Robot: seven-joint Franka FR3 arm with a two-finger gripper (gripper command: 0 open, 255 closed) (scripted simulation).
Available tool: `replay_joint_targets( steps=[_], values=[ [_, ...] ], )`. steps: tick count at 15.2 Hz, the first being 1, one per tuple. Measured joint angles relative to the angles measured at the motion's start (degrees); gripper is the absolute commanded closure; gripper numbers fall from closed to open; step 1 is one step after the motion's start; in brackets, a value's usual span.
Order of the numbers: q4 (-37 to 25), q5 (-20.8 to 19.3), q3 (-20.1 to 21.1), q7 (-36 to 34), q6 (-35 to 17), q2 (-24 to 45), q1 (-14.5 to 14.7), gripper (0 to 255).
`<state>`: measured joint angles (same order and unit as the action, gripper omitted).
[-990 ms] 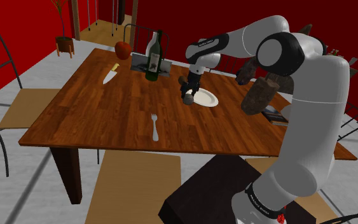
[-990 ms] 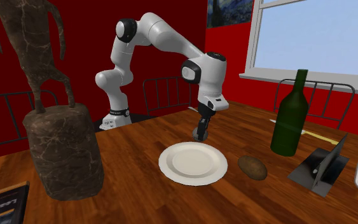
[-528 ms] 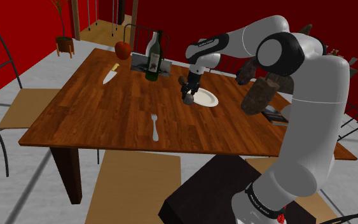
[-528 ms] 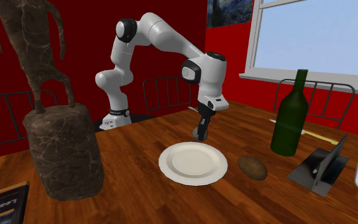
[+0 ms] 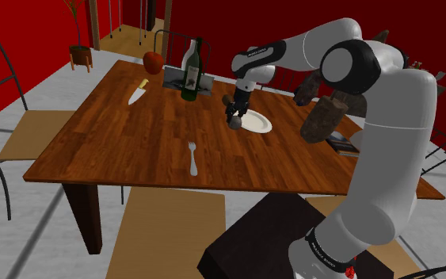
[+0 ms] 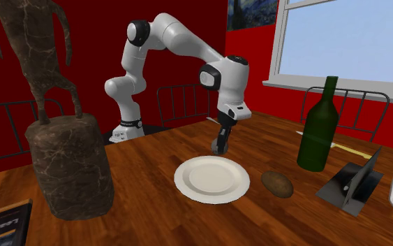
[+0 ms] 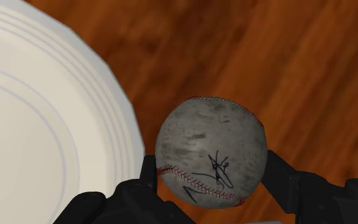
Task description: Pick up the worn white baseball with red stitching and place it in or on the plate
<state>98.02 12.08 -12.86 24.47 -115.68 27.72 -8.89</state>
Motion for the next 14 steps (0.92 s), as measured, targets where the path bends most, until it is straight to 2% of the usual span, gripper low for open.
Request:
replay_joint_targets(
  steps=[14],
  values=[
    [-4.3,-1.5,-0.7,-1.4,8.5,-4.4,0.2,255]
  ],
)
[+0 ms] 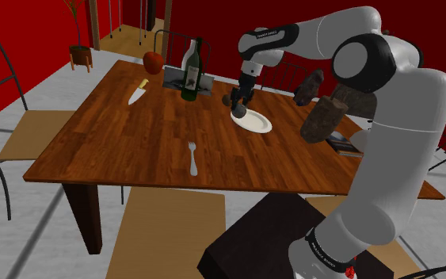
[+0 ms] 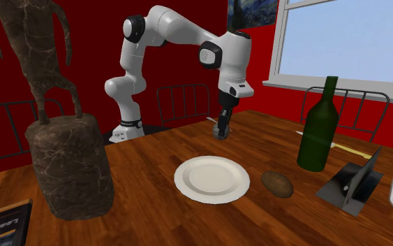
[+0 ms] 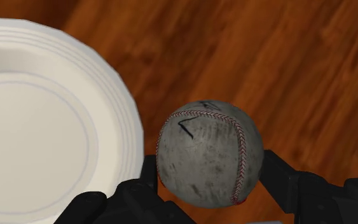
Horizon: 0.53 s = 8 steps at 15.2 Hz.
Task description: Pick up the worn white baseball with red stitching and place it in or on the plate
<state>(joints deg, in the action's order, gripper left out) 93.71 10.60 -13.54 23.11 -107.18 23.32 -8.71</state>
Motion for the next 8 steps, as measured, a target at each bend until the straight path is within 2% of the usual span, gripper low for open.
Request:
replay_joint_targets(
  steps=[3,8],
  values=[
    [-2.3,0.0,-0.4,1.3,1.6,0.9,-1.2,255],
    [-12.4,0.9,-1.5,5.8,6.2,6.9,-5.8,255]
  ],
)
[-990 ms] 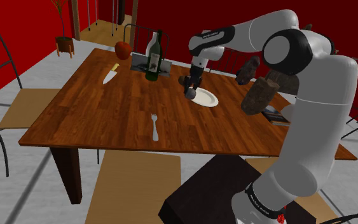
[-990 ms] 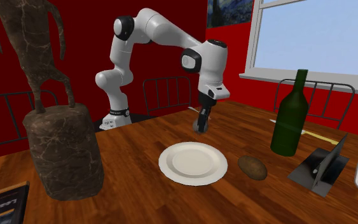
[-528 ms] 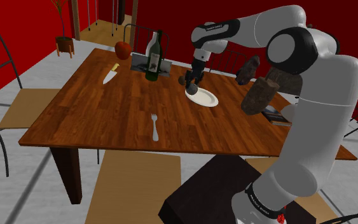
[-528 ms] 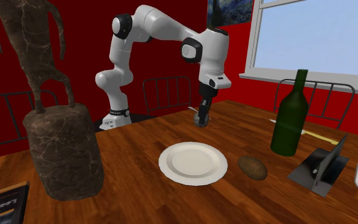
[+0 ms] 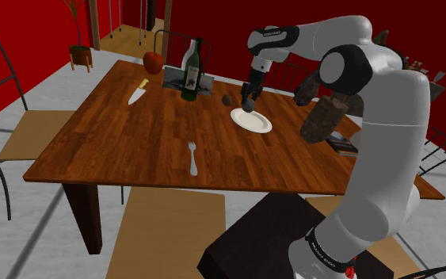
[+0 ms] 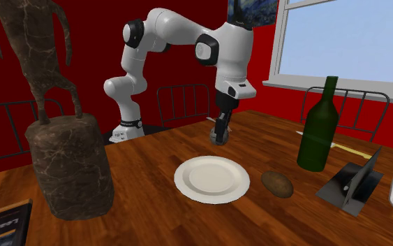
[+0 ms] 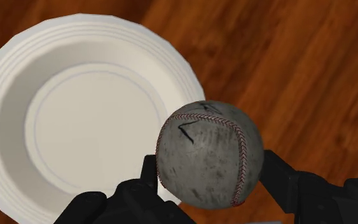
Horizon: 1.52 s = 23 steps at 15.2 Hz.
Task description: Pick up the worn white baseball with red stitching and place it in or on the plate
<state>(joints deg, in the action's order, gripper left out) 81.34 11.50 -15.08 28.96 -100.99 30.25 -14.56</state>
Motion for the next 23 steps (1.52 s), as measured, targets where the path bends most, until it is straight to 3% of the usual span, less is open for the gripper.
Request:
replay_joint_targets(
  steps=[6,23],
  values=[
    [-14.4,1.2,-0.8,5.5,5.9,9.2,-6.8,255],
    [-9.6,2.1,-0.5,6.9,-2.4,11.7,-6.9,255]
  ],
)
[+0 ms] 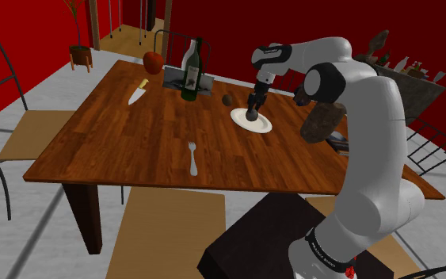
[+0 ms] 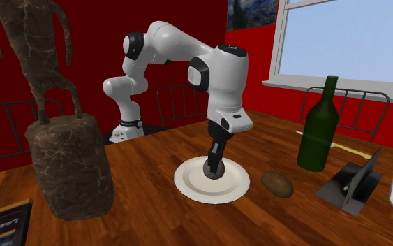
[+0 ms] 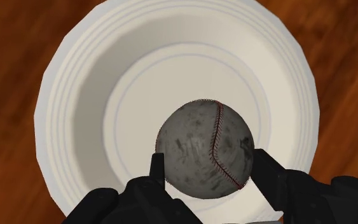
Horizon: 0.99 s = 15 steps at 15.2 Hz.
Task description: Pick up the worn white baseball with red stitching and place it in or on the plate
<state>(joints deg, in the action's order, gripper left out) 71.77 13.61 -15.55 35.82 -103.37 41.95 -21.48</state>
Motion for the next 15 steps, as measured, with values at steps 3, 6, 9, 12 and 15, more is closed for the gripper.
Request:
replay_joint_targets(
  steps=[3,6,9,12,15],
  values=[
    [-0.4,0.1,0.0,0.0,0.1,0.2,0.0,255],
    [1.8,-0.1,-0.1,0.0,-0.7,-0.4,0.3,0],
    [1.9,-0.1,0.0,-0.1,-0.7,-0.2,0.4,0],
    [-1.7,-0.1,0.0,-0.3,2.1,0.6,-0.2,0],
    [-6.0,-0.3,-0.1,-0.6,6.3,0.6,-0.8,0]
  ],
)
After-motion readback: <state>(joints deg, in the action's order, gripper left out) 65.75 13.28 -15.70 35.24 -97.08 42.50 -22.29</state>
